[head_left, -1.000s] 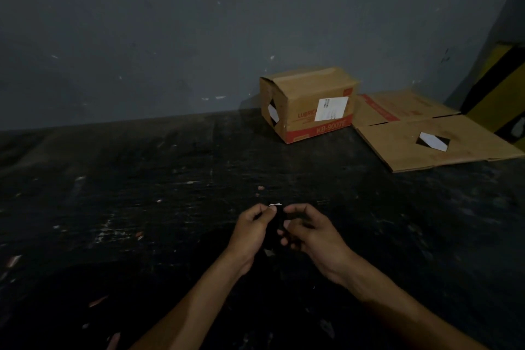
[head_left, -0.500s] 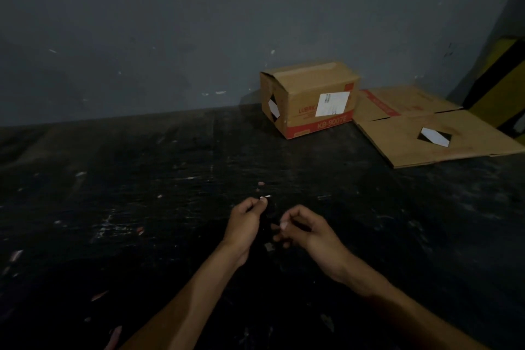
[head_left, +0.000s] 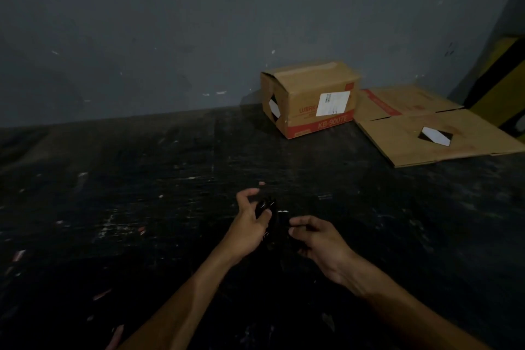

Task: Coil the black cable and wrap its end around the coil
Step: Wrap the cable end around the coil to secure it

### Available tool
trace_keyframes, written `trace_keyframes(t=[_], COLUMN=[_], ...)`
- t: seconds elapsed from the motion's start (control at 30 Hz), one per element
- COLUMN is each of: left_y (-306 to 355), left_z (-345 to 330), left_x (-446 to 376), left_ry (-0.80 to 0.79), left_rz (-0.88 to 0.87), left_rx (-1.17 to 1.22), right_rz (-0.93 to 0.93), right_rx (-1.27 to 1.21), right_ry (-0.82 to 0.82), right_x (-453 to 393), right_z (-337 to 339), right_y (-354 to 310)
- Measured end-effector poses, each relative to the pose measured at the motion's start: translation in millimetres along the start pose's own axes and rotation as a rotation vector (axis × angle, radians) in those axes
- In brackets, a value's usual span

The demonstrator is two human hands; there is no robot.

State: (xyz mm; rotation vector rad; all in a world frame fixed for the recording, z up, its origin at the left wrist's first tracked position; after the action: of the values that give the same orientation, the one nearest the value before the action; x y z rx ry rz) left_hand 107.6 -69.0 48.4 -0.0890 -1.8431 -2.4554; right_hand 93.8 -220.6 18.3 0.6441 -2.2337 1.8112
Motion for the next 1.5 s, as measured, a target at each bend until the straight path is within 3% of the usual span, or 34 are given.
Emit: trace_keyframes(t=[0.6,0.73,0.87,1.0,1.23,1.5], left_y=[-1.4,-5.0,-8.0,-18.4,-18.4,-24.4], left_z=[-10.5,-17.3,-11.8,-16.2,-11.9,-5.8], left_x=[10.7,15.4,18.1,14.9,12.8,13.1], left_ry=[0.168,0.143,0.24,0.153,0.174,0.192], left_rz=[-0.067,-0.091,-0.147,-0.025,0.057,-0.024], left_rx=[-0.053,-0.099,-0.1,0.066,0.185,0.081], right_rz=[-0.316,-0.252,-0.189,-0.125,-0.082,0.132], right_rx=[-0.012,-0.117,-0.137,-0.091,0.041,-0.001], right_ry=[0.163,0.196,0.126,0.081,0.035,0.105], right_x=[-2.1,-3.8,-4.4,-4.3,-0.2,-0.2], right_z=[-2.1,-6.3,-12.9,-13.9,-15.9,-4.1], right_y=[38.7,31.4,26.6,24.2,19.5,4.8])
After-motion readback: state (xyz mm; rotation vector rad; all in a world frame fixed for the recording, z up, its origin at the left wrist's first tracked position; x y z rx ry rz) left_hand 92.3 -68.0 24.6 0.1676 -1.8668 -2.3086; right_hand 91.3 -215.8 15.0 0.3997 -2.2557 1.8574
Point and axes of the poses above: each hand's wrist, its own x-axis away from the middle knuckle, its own z-axis out of the back of the hand, y = z × x, the point moved 7 cm from there along -x, towards the middle knuckle, and after that the axes turned 1 degree about -x, right-handed, at the moved point
